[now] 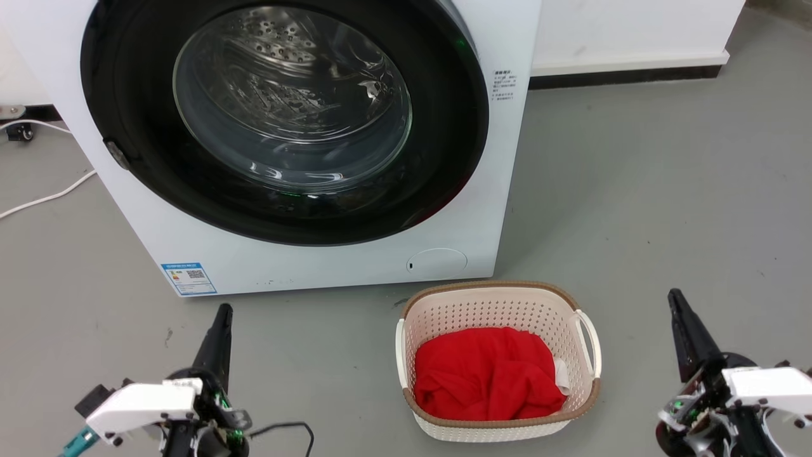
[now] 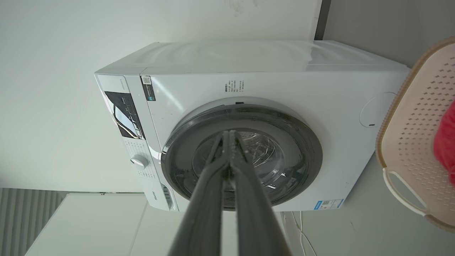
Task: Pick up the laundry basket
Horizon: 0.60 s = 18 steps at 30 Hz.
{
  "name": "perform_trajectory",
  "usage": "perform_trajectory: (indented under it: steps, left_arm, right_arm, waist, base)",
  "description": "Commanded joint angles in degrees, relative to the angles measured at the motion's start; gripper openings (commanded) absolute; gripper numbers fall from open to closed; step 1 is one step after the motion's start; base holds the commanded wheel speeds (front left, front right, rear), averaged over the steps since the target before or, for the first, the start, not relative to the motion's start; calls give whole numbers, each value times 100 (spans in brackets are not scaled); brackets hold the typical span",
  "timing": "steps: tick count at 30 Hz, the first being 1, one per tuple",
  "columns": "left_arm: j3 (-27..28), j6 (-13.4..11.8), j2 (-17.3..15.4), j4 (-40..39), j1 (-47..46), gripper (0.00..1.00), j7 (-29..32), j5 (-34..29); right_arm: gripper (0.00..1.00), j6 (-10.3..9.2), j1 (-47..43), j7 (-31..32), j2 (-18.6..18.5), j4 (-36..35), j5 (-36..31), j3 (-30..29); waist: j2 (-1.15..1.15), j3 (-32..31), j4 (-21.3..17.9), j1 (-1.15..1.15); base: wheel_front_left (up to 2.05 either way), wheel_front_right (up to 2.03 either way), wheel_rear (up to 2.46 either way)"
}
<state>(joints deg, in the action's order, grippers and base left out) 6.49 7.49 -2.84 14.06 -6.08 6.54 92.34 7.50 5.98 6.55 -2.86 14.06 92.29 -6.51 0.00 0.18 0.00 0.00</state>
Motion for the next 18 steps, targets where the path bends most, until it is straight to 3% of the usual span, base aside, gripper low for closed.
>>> perform_trajectory:
  steps: [1, 9, 18]
  left_arm:
    - [-4, 0, 2, 15, 8, 100, -3, 1]
    - [-54, -1, 14, -3, 108, 100, -179, -281]
    - [-77, -121, 11, -299, 121, 100, -428, -1399]
  right_arm:
    - [100, 0, -10, -3, 0, 17, -1, 1]
    - [100, -1, -132, -177, 6, 90, -183, -24]
    - [100, -1, -207, -426, 4, -337, -1593, -13]
  waist:
    - [0, 0, 0, 0]
    - [0, 4, -2, 0]
    - [0, 20, -8, 0]
  base:
    - [0, 0, 0]
    - [0, 0, 0]
    - [0, 0, 0]
